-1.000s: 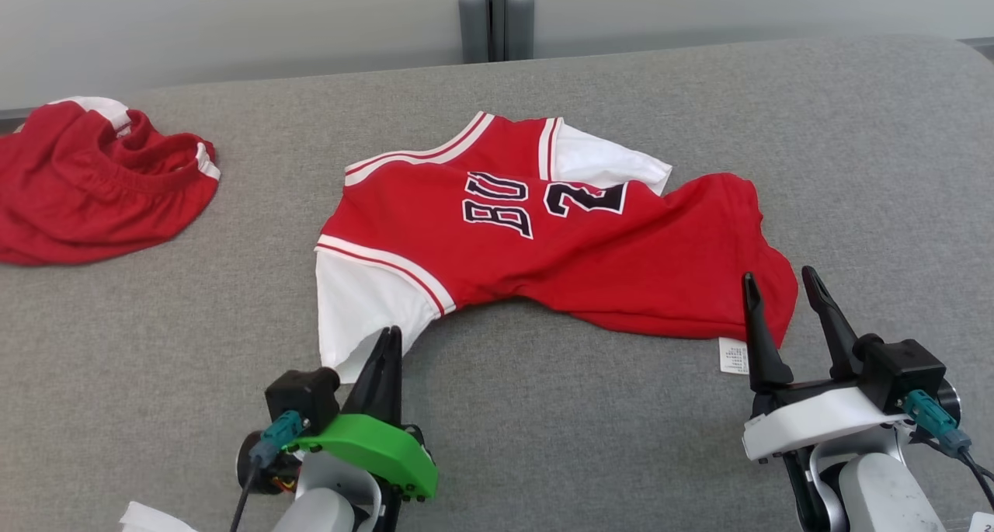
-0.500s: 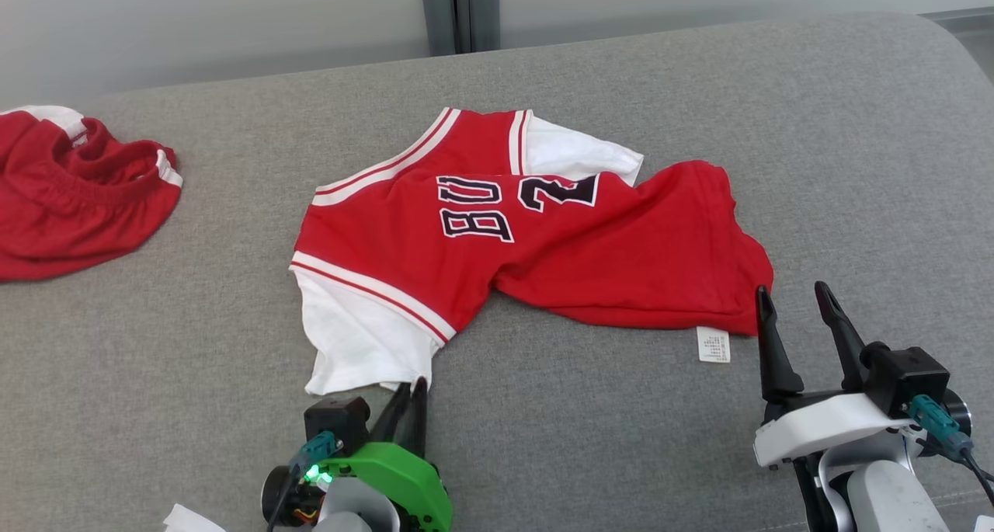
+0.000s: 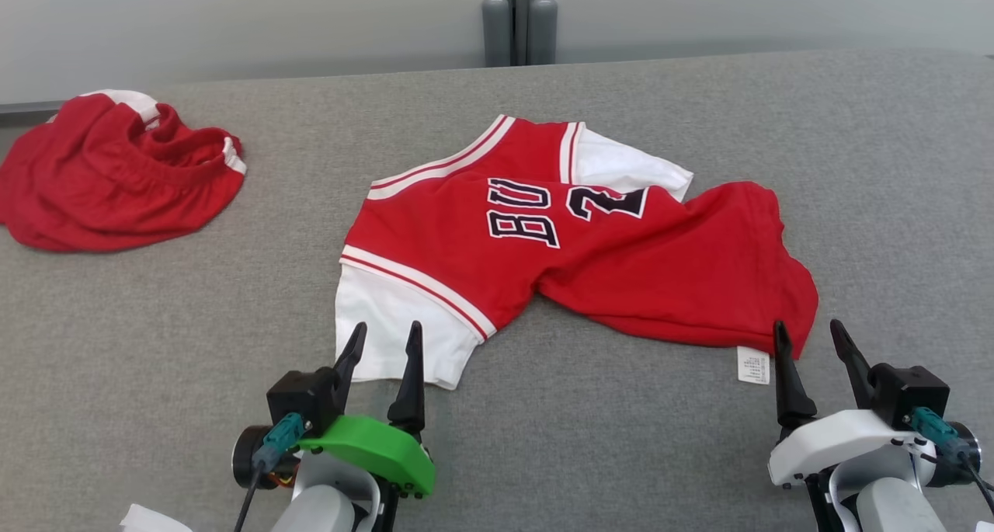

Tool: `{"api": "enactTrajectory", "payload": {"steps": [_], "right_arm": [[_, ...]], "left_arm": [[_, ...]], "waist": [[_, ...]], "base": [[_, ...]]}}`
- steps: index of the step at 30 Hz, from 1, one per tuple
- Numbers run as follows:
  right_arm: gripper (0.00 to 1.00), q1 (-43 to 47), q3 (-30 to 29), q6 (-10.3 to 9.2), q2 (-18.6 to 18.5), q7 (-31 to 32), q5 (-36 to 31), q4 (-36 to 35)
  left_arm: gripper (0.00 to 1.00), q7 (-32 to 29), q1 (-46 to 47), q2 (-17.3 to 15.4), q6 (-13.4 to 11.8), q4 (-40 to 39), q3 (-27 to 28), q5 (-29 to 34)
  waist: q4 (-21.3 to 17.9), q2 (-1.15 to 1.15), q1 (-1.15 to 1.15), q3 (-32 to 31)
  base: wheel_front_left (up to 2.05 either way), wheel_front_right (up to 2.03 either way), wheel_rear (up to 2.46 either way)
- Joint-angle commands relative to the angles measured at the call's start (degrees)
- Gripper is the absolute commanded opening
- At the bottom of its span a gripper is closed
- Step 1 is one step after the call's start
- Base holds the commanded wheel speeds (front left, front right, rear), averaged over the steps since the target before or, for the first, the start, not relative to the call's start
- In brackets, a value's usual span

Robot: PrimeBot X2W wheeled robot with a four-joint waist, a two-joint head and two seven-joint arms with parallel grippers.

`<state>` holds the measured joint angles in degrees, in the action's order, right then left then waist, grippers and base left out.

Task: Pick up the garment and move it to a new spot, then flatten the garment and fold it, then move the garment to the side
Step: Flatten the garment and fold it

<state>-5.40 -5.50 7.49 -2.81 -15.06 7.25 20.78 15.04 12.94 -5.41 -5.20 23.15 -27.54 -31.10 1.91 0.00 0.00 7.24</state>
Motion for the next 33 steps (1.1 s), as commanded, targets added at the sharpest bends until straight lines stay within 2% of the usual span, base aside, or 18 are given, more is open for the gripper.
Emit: {"api": "enactTrajectory", "payload": {"steps": [1,15,19,27,28,29,31,32,33], "right_arm": [[1.0,-1.15,-0.34,0.01,-0.17,-0.18,-0.4,1.21],[1.0,-8.22,-5.55,0.01,-0.19,-0.18,-3.84,17.29],[1.0,-10.17,-4.42,0.01,-0.16,-0.18,-2.77,19.85],[1.0,-11.44,-0.52,0.01,-0.18,-0.18,0.35,20.13],[0.97,-11.51,-0.33,0.01,-0.18,-0.18,0.54,20.16],[0.89,-11.63,-0.31,0.01,-0.18,-0.18,0.78,20.18],[0.7,-11.79,-0.47,0.01,-0.17,-0.18,0.73,20.29],[0.54,-11.94,-0.57,0.01,-0.16,-0.18,0.65,20.39],[0.46,-12.22,-0.72,0.01,-0.18,-0.18,0.58,20.47]], "left_arm": [[1.0,0.16,-1.23,-0.5,-0.37,-0.59,0.42,0.69],[1.0,0.11,-4.23,-0.11,-1.28,-4.98,5.05,1.62],[1.0,0.12,-4.54,0.15,-0.93,-4.98,6.01,2.19],[1.0,0.12,-4.75,0.49,-0.67,-5.12,7.61,2.82],[1.0,0.12,-4.72,0.49,-0.58,-5.11,7.76,2.92],[1.0,0.12,-4.69,0.53,-0.49,-5.12,7.92,3.07],[1.0,0.12,-4.68,0.61,-0.41,-5.14,8.14,3.21],[1.0,0.12,-4.66,0.63,-0.38,-5.12,8.26,3.31],[1.0,0.12,-4.65,0.67,-0.36,-5.1,8.41,3.47]], "waist": [[1.64,0.0,0.0,-0.34],[6.19,0.0,0.0,-0.1],[6.24,0.0,0.0,-0.28],[5.18,0.0,0.0,-0.2],[5.08,0.0,0.0,-0.18],[4.97,0.0,0.0,-0.14],[4.83,0.0,0.0,-0.07],[4.77,0.0,0.0,-0.04],[4.71,0.0,0.0,-0.01]], "base": [[0.0,0.0,0.0],[0.0,0.0,0.0],[0.0,0.0,0.0],[0.0,0.0,0.0],[0.0,0.0,0.0],[0.0,0.0,0.0],[0.0,0.0,0.0],[0.0,0.0,0.0],[0.0,0.0,0.0]]}}
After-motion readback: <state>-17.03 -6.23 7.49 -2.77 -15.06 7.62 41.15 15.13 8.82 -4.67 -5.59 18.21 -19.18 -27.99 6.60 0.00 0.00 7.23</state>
